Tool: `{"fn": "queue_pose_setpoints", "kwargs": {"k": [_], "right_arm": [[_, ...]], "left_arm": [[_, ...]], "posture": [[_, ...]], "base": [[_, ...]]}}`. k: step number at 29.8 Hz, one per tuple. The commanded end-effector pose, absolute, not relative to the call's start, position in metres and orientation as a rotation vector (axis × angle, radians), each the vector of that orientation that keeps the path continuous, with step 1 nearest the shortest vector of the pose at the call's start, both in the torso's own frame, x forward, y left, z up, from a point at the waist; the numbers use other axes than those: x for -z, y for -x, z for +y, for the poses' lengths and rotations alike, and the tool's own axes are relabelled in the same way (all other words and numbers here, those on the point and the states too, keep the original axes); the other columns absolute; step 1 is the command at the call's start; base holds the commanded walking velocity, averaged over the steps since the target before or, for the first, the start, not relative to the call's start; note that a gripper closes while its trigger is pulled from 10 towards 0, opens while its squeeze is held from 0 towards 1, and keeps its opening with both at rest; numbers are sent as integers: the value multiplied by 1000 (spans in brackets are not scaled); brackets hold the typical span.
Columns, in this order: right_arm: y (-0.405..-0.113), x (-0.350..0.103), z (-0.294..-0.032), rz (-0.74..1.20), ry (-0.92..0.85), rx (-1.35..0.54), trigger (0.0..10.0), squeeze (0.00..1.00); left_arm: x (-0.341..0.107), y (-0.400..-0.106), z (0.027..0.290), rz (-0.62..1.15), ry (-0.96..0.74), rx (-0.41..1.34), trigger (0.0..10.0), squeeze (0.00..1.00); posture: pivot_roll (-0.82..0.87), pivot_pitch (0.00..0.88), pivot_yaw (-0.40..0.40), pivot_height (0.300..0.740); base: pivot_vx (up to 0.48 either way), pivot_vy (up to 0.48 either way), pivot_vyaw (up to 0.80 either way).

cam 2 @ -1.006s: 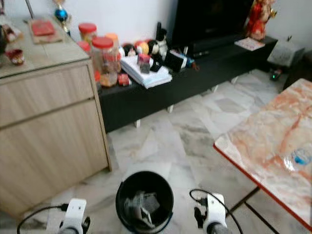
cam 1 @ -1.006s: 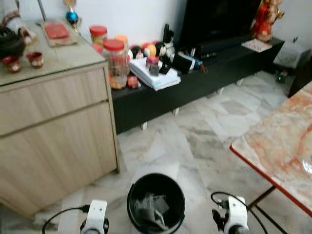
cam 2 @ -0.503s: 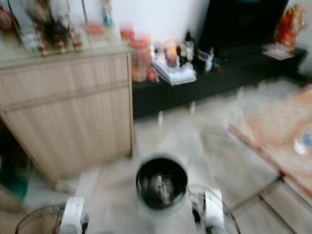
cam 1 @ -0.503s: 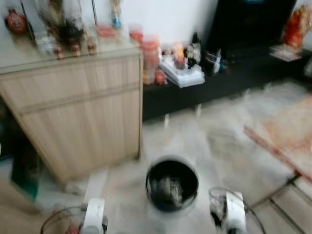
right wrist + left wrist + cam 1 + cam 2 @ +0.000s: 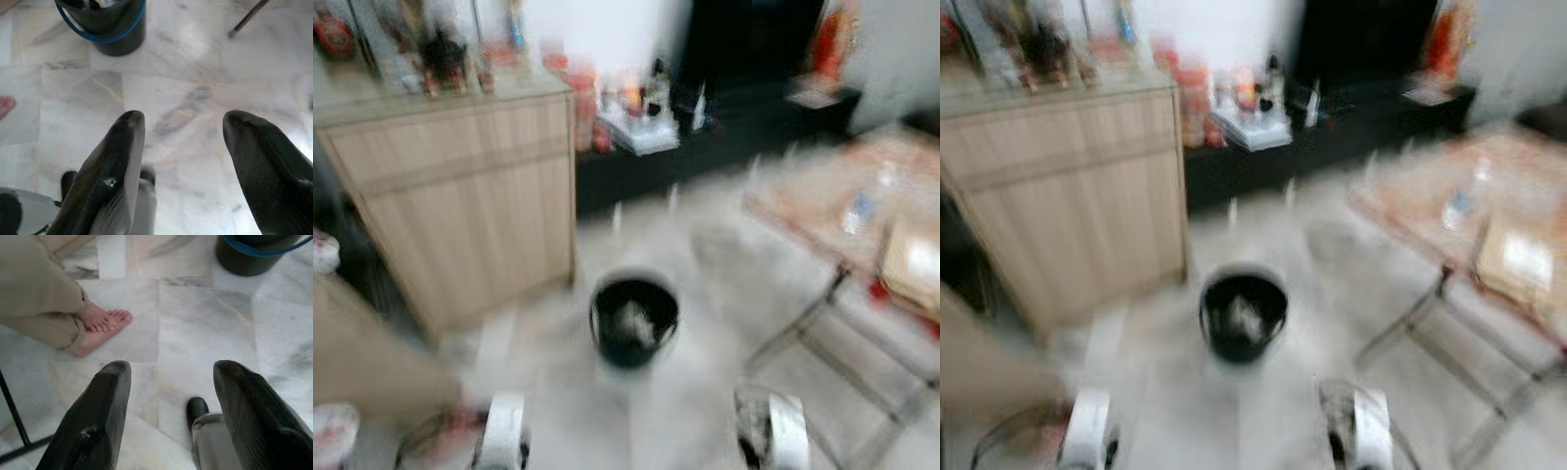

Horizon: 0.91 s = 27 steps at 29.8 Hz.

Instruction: Picking trash to rubbish bin

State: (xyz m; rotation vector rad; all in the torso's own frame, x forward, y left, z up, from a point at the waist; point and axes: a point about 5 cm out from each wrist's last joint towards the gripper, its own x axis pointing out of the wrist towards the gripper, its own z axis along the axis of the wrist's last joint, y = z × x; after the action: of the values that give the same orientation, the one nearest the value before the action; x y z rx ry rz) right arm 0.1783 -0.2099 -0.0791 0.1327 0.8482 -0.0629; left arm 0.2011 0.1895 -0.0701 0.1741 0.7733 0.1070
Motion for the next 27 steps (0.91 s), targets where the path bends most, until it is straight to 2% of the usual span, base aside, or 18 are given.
{"fn": "queue_pose_setpoints", "kwargs": {"k": [1, 12, 19, 27], "right_arm": [[-187, 74, -215, 815, -133, 77, 10000, 0], [-187, 73, -215, 811, -135, 76, 10000, 0], [-195, 69, -215, 783, -128, 66, 10000, 0], [-209, 58, -225, 709, -104, 93, 10000, 0]], "left_arm": [[72, -199, 184, 787, -166, -94, 10000, 0], [73, -199, 183, 788, -166, -87, 10000, 0], [69, -205, 178, 758, -179, -70, 10000, 0], [49, -233, 176, 616, -170, -79, 10000, 0]], "posture": [[82, 0, -116, 740], [81, 0, -120, 740], [81, 0, -120, 740], [72, 0, -127, 740]], "base": [[-356, 0, 0], [-349, 0, 0], [0, 0, 0], [0, 0, 0]]}}
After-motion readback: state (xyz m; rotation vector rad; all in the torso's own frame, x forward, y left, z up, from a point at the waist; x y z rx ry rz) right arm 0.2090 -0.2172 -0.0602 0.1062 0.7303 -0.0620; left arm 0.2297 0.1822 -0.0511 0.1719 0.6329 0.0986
